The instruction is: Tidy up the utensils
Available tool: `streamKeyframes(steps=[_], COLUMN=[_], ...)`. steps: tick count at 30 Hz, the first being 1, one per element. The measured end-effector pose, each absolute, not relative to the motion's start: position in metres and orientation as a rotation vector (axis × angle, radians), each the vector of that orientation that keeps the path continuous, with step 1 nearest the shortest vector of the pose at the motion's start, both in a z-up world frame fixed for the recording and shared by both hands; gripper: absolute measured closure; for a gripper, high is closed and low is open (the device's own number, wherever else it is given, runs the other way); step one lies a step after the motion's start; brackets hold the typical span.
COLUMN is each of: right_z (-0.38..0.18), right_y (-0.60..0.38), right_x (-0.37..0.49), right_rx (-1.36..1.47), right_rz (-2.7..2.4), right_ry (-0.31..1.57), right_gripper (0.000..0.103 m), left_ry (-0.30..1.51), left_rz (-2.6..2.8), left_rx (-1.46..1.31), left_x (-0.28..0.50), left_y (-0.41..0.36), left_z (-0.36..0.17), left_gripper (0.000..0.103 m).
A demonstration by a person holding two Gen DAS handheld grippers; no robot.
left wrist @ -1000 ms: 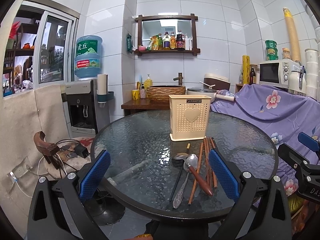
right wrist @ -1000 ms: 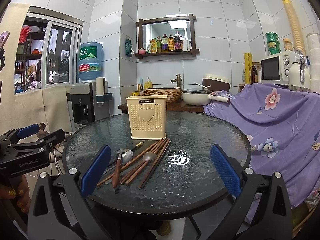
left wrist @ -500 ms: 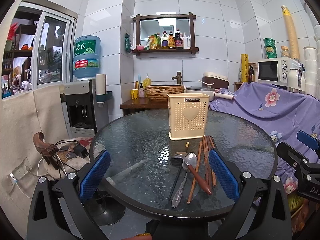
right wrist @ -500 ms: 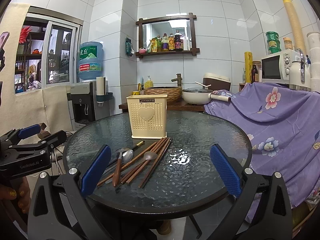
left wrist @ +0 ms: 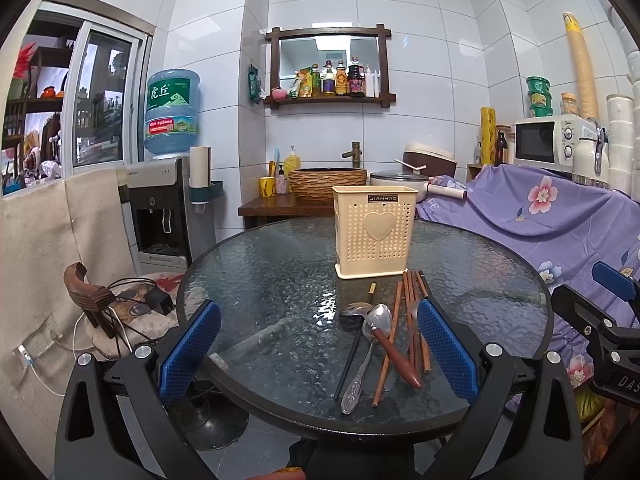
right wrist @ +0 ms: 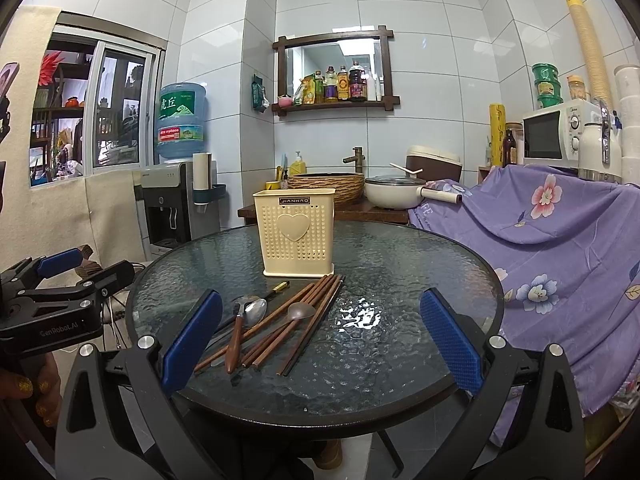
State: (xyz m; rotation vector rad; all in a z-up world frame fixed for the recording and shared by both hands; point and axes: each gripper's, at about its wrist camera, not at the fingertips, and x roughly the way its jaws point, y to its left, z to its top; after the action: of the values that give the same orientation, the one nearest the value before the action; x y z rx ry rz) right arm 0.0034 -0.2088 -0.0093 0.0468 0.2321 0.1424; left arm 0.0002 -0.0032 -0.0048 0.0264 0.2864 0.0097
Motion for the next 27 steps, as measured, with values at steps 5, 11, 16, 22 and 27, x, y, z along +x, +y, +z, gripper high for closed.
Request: streamKeyframes(steps=[5, 11, 16, 22, 27], right_z=[-0.011, -0.012, -0.013, -0.015, -0.025], right_y=[-0.208, -0.208, -0.208, -0.211, -0.224], right_x=[0.005, 0.006, 0.007, 0.010, 0.030], right_rx=[0.048, 0.049, 0.050, 0.019, 0.009], right_rz=[0.144, 0.146, 0.145, 0.113, 0.069], right_ry=[0.236, 0.236, 0.239, 0.238, 0.305], right_gripper=[0.005, 0.005, 0.005, 0.005, 0.005], left_ry=[0.287, 0.287, 0.292, 0.340, 0.411], left_rz=[0.008, 0.007, 0.005, -0.011, -0.048], left_rx=[0.027, 0.028, 0.026, 0.027, 0.025], left_x=[0.000, -0.001, 0.000, 0.010, 0.033], left_y=[-0.005, -0.006, -0.006, -0.005, 0.005], left_z=[-0.005, -0.006, -0.007, -0.012, -0.021], left_gripper=[0.006, 0.006, 0.006, 0.006, 0.006])
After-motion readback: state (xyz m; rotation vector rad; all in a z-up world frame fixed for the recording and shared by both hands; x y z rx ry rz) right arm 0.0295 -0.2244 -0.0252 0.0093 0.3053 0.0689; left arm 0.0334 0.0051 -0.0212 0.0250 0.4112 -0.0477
